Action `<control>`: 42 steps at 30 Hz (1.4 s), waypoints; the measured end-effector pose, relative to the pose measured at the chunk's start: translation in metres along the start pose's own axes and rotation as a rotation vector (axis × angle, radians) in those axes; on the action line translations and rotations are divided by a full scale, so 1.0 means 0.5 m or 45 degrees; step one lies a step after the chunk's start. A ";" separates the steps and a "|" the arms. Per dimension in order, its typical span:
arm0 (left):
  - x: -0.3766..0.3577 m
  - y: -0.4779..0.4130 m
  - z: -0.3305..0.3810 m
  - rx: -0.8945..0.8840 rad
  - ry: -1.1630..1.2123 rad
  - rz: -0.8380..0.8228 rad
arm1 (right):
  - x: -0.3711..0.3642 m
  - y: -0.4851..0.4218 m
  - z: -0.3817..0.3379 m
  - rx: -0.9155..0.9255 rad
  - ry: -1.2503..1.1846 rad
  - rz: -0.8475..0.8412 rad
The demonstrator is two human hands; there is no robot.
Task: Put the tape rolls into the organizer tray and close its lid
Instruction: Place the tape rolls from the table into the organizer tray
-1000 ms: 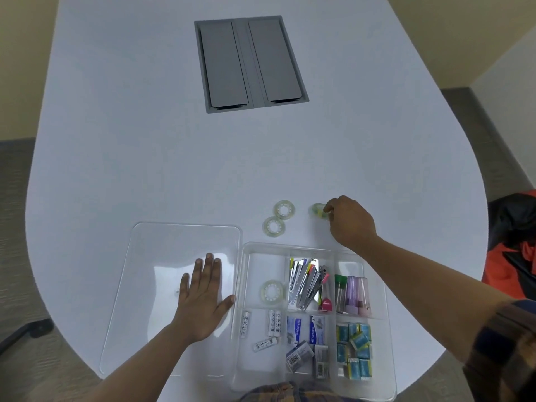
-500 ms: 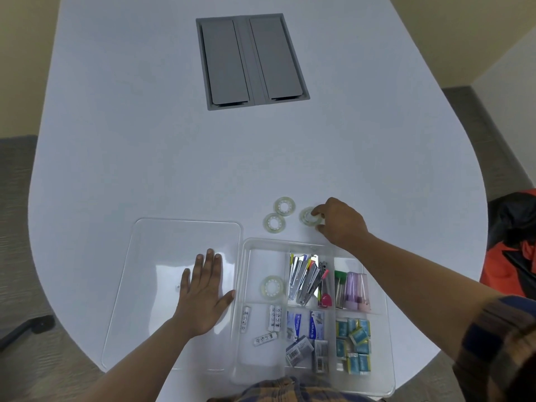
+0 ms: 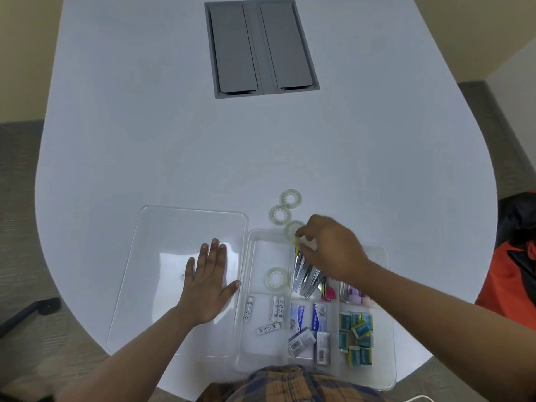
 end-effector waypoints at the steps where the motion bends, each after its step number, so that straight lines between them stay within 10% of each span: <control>1: 0.000 0.000 -0.001 -0.001 0.002 0.008 | -0.016 0.018 -0.017 0.064 0.053 -0.023; 16: 0.000 0.001 0.000 -0.010 0.020 0.082 | -0.141 0.016 -0.059 0.138 0.437 -0.266; 31: 0.044 0.016 0.025 0.092 0.135 0.454 | -0.077 0.062 0.030 0.134 0.142 0.347; 42: 0.205 -0.059 0.145 -0.149 0.501 0.614 | -0.123 0.072 0.068 -0.020 0.292 0.147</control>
Point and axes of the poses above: each hand's wrist, its own y-axis away from the middle knuckle, its own x-axis out of the back of the hand, z = x × y, the point moved 4 cm from there along -y, towards the middle knuckle, and after that the axes turned 5 degrees about -z, right-handed, at the moved point
